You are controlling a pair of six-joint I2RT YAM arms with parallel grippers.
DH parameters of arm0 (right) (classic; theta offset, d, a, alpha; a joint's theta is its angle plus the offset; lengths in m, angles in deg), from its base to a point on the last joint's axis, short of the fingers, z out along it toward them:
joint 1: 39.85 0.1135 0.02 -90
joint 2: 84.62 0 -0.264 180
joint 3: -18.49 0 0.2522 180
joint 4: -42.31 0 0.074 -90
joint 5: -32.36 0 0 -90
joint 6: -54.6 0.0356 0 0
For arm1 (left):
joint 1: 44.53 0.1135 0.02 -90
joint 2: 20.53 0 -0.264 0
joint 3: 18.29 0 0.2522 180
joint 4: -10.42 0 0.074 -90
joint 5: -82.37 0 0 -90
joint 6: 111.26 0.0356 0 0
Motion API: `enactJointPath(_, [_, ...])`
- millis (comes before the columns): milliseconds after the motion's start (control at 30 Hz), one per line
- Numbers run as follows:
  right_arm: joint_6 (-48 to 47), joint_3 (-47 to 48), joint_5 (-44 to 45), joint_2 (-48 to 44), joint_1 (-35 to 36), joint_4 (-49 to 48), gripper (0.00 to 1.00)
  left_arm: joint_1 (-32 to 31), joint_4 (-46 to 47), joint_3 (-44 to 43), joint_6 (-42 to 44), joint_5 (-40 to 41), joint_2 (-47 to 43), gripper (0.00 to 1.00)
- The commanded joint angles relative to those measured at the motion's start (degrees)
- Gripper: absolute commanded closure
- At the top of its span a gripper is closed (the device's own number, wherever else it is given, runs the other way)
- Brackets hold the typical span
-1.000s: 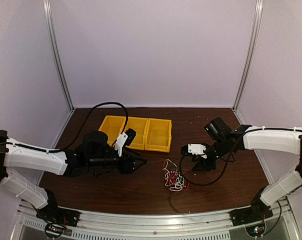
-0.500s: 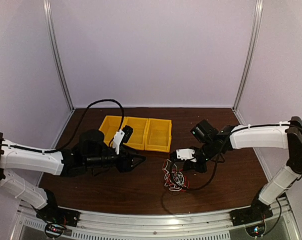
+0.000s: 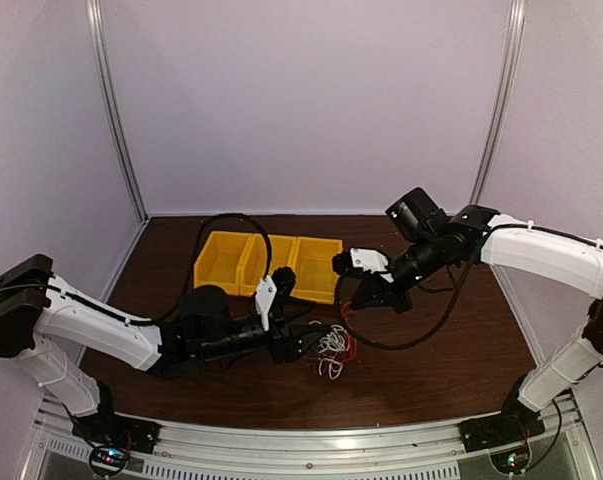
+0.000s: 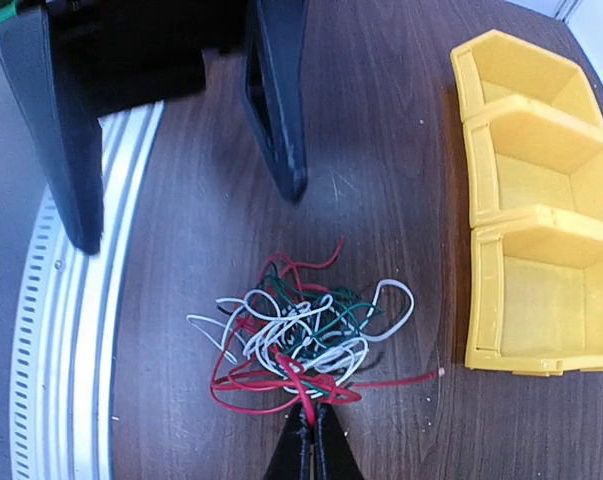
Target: Untangle the cables
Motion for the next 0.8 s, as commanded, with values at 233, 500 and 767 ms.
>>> enactJointPath(233, [3.6, 8.9, -13.2, 0.3, 0.2, 6.2, 1.0, -1.3, 40.5, -10.3, 4.9, 7.5, 26.1, 0.49])
enactJointPath(500, [3.1, 23.0, -17.4, -0.4, -1.2, 12.2, 1.0, -1.3, 37.5, -15.8, -0.2, 3.6, 36.7, 0.81])
enactJointPath(767, [5.4, 43.5, -26.5, 1.1, -7.4, 13.7, 1.0, -1.2, 36.5, -11.2, -2.6, 6.2, 37.7, 0.87])
